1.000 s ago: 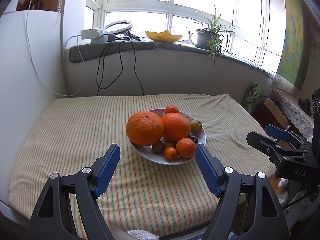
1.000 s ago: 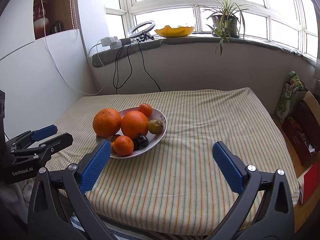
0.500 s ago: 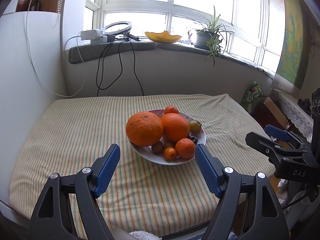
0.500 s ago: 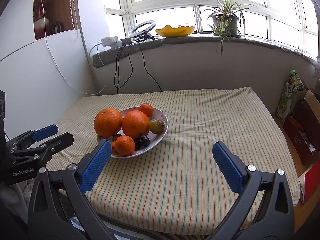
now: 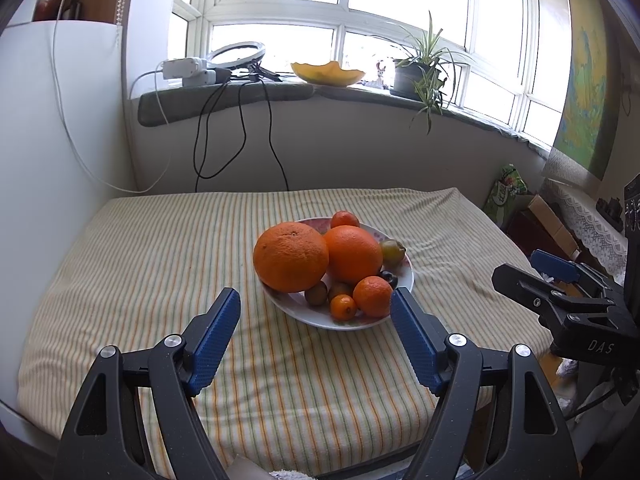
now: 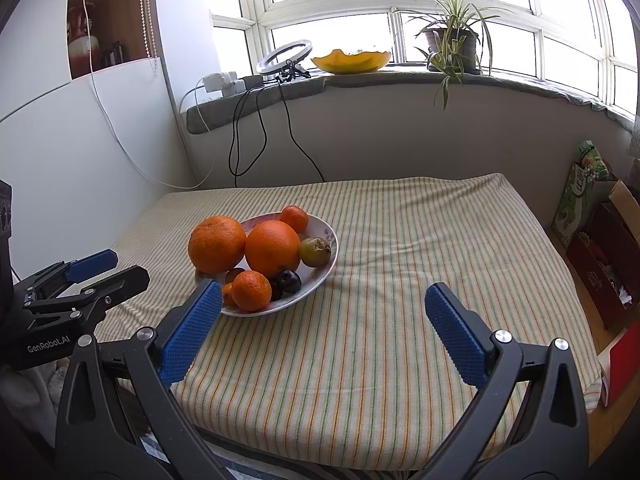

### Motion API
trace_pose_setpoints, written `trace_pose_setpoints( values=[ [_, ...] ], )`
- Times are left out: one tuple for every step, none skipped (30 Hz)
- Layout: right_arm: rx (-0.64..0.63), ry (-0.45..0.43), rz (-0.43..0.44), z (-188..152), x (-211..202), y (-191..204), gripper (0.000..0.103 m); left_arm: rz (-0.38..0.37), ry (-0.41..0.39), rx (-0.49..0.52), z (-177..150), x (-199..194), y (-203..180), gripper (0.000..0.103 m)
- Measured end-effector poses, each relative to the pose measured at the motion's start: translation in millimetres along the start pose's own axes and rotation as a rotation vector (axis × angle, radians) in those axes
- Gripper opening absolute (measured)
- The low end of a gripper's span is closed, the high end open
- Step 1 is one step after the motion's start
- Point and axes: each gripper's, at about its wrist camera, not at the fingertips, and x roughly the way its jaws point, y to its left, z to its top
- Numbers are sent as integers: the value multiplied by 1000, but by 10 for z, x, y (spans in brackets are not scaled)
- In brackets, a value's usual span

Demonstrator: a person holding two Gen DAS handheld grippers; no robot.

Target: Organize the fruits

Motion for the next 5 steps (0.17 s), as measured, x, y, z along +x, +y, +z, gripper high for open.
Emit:
trace_pose_setpoints(
  values=[
    [1,1,0,2,2,-1,103,-1,-1,1,-1,1,4,77],
    [3,2,1,0,5,-4,103,-1,-2,0,-1,2,4,77],
    [6,3,1,-2,8,-4,103,-2,-1,-1,-3,4,3,77],
    [7,4,1,-5,12,-6,103,-3,1,0,0,6,0,77],
    [9,5,2,-5,18,-11,103,-4,2,-1,2,12,8,77]
  ],
)
